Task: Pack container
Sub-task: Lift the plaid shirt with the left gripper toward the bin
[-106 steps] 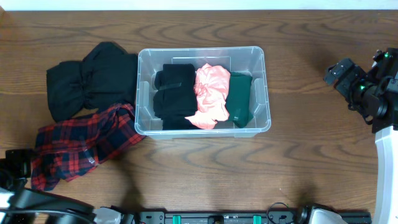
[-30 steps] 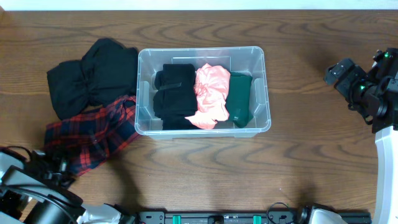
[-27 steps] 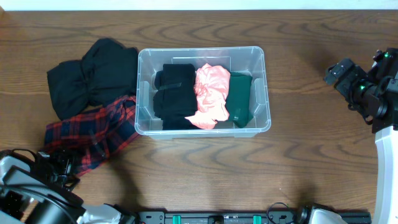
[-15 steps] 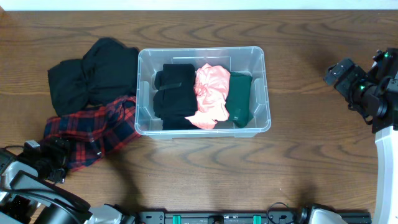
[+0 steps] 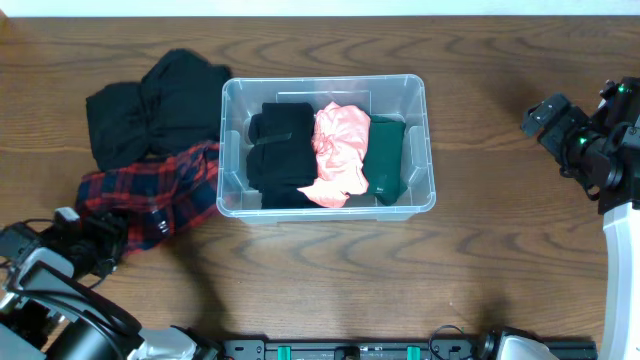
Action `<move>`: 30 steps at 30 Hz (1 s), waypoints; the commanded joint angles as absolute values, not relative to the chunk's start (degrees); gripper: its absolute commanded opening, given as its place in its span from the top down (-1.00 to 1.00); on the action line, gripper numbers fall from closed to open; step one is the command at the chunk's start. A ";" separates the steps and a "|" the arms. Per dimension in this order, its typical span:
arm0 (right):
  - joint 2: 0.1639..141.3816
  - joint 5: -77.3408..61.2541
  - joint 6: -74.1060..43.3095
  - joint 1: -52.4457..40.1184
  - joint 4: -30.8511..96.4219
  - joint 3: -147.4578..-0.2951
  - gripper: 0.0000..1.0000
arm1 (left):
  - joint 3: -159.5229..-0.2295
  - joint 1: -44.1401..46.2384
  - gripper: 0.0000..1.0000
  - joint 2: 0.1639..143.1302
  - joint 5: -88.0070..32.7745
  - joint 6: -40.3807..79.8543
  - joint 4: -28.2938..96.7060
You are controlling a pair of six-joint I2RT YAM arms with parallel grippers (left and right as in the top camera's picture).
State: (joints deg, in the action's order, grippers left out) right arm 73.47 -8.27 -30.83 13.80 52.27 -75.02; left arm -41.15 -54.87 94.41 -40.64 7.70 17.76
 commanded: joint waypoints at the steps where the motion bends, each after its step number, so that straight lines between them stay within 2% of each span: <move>1: 73.63 -7.90 -31.22 14.28 52.29 -74.94 -0.98 | -39.88 -54.08 0.16 95.79 -41.87 7.40 18.52; 6: 73.63 -7.90 -31.24 14.28 52.29 -74.94 -0.98 | -41.71 -55.00 0.43 94.72 -48.18 7.42 21.10; 7: 73.63 -7.92 -31.22 14.28 52.29 -74.94 -0.98 | -42.61 -55.37 0.53 93.93 -50.04 7.44 22.26; 9: 73.63 -7.90 -31.22 14.28 52.29 -74.94 -0.99 | -44.77 -56.01 0.89 91.70 -52.84 7.99 25.30; 14: 73.63 -7.90 -31.22 14.28 52.29 -74.94 -0.99 | -51.35 -56.18 0.88 83.53 -63.51 11.40 32.08; 17: 73.63 -7.90 -31.22 14.28 52.29 -74.94 -0.98 | -55.37 -56.18 0.88 78.67 -73.43 15.77 32.05; 22: 73.63 -7.90 -31.22 14.28 52.29 -74.94 -0.98 | -64.42 -54.70 0.88 71.81 -79.75 22.85 30.26; 27: 73.63 -7.90 -31.22 14.28 52.29 -74.94 -0.98 | -69.36 -46.68 0.88 67.85 -83.57 37.12 15.27; 30: 73.63 -7.90 -31.22 14.28 52.29 -74.94 -0.99 | -69.67 -38.48 0.88 66.37 -83.26 47.55 0.82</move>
State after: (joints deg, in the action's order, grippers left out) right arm 73.47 -8.25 -30.83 13.80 52.27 -75.02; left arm -67.96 -44.25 68.29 -78.04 34.30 6.39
